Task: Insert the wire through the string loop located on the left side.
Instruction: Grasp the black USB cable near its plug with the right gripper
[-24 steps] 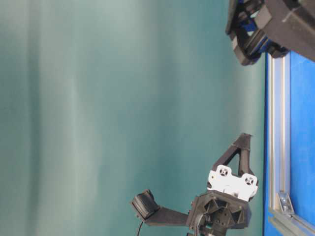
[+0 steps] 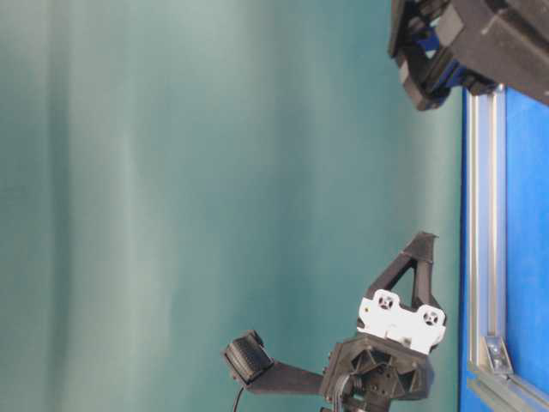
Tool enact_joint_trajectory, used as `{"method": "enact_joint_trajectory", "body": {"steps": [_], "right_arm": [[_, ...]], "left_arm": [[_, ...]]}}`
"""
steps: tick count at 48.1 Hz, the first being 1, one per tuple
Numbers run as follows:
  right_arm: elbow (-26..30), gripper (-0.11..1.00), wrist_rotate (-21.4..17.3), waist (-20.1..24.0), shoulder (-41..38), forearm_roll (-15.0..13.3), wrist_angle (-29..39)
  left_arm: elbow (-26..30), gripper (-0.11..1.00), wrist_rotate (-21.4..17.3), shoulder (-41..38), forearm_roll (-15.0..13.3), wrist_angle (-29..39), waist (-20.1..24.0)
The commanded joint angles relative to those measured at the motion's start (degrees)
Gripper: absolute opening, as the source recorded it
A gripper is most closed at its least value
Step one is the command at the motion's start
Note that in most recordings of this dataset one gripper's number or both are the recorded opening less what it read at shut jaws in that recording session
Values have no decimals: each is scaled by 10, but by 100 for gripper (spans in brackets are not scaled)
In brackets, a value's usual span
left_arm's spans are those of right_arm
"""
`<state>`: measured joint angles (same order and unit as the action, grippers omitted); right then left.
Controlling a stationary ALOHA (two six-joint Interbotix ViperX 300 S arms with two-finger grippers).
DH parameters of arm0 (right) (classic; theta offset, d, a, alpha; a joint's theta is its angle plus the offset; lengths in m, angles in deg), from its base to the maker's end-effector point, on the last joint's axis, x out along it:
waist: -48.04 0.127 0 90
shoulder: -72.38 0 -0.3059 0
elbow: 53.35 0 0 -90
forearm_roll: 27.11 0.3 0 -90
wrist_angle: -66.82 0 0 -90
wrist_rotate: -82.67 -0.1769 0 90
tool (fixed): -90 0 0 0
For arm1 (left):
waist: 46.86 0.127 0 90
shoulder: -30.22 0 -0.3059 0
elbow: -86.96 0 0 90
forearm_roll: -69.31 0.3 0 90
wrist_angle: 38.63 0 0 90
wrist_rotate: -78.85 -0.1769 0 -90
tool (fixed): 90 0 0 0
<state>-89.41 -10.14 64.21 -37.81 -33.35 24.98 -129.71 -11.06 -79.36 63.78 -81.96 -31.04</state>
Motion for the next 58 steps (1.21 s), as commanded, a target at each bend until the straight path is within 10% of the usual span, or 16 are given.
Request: {"method": "enact_joint_trajectory", "body": {"steps": [1,13,29,58], "right_arm": [[7,-2,-4,4,18,0,-1],[18,6,-31,8,12,1,1],[50,93,-41,11,-7,9,50],[92,94,-75,17,-141,58,-4]], "left_arm": [[5,0,0,17,2,-3,-2],[5,0,0,17,4,-3,-2],[5,0,1,17,4,-3,-2],[4,0,2,17,4,7,-2]]}}
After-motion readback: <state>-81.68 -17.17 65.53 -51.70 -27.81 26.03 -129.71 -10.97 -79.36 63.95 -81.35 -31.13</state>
